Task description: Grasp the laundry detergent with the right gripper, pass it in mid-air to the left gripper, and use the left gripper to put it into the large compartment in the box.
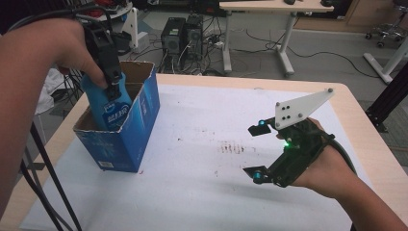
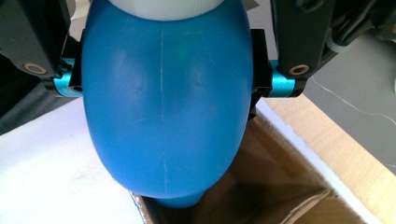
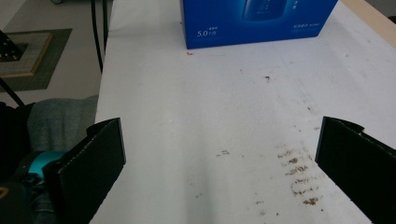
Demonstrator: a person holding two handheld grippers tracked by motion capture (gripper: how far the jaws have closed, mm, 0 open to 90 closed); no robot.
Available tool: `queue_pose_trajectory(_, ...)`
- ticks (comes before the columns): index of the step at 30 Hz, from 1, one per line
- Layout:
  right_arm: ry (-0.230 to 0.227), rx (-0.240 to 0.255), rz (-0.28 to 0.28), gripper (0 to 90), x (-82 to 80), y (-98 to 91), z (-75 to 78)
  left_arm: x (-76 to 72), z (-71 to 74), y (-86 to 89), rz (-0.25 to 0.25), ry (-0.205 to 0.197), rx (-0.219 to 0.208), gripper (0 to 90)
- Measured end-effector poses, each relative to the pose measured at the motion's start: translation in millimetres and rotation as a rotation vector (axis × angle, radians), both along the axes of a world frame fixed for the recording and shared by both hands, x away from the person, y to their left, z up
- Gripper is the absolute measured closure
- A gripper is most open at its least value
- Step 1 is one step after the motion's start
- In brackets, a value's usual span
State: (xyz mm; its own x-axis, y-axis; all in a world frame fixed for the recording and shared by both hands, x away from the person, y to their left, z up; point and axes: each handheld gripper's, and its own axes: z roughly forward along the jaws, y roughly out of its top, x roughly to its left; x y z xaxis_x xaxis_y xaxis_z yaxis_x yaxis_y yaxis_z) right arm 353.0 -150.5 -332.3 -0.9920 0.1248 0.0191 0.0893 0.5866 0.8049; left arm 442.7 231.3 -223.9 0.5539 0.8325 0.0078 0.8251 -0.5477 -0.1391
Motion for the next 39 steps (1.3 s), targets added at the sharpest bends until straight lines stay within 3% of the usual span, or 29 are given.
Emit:
queue_pose_trajectory(6,0.001,-0.004,0.000,0.7,0.2,0.6,-0.2,-0.1,-20.0,-1.7,-0.134,-0.007,0.014,39.0)
queue_pose_trajectory(16,0.005,-0.014,-0.002,0.7,-0.7,2.3,-0.4,-1.7,-47.5,0.0,-0.275,-0.017,0.013,39.0)
queue_pose_trajectory(28,0.005,-0.021,0.002,0.7,0.1,5.4,-2.6,-2.6,-74.1,7.1,-0.306,-0.009,-0.024,38.8)
queue_pose_trajectory(39,0.014,-0.027,0.000,0.7,1.9,8.3,-5.5,-0.2,-74.1,10.3,-0.294,-0.017,-0.048,38.5)
